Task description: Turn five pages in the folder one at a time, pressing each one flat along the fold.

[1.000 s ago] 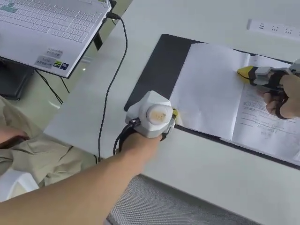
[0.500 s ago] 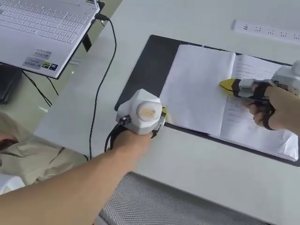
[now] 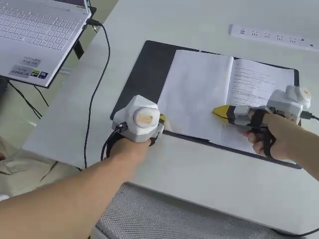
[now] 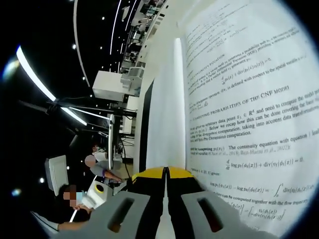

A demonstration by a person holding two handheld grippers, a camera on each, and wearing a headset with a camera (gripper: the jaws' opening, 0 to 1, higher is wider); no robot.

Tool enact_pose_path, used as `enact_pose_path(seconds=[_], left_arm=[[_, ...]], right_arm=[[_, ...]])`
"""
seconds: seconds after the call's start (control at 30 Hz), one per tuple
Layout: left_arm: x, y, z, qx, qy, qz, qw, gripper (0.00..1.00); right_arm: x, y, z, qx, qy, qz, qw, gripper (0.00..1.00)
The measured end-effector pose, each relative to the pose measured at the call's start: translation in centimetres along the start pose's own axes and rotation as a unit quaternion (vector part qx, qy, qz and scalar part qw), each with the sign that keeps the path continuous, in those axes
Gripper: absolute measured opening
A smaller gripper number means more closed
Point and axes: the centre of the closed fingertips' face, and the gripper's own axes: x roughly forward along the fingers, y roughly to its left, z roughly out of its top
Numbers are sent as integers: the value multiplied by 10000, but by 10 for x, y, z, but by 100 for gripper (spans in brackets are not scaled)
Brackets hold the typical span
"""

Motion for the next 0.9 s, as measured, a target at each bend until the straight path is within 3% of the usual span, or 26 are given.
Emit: enact_pose_path(seconds=[0.57,0.9], left_arm=[[-1,-1,0,121,55,18,9999,0],[-1,-1,0,118,81,23,9999,0]], right_arm=[[-17,-1,-47,175,152,41,9997,0],[-28,-3,-90,34,458,-45,9989,0]])
